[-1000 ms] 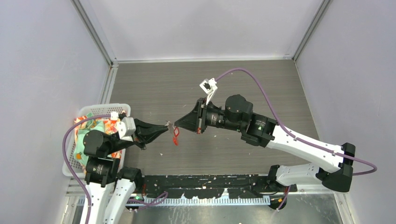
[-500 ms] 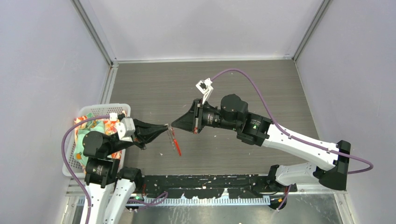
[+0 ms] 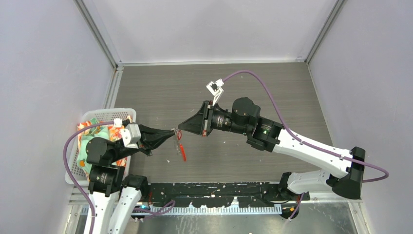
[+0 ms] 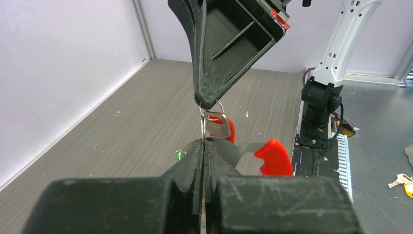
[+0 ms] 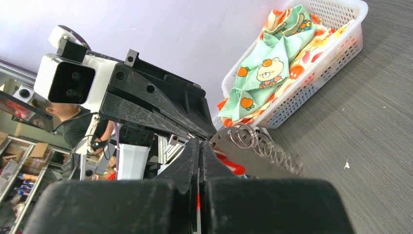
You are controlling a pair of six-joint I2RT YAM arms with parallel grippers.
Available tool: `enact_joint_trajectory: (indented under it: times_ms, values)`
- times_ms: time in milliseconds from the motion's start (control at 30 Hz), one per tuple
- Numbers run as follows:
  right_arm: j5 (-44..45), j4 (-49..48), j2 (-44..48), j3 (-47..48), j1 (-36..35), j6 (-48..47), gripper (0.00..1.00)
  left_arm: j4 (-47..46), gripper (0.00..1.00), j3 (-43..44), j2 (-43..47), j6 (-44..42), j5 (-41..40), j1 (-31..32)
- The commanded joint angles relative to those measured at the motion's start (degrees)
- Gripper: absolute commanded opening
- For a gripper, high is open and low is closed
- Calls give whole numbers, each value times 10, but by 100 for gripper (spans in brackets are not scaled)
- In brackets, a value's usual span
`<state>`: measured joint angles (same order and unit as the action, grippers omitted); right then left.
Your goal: Put the keys on the keyring
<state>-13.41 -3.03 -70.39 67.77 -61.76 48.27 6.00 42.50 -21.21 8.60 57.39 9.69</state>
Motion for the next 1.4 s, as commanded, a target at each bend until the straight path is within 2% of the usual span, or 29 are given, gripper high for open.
enact_joint_trajectory:
  times_ms: [0,1367]
  values:
    - [-6,-45,5,-11,4,18,1,-26,0,8,7,-3,-6,1]
    - [-26,-102,0,-37,13,56,1,2,0,7,19,-71,17,1]
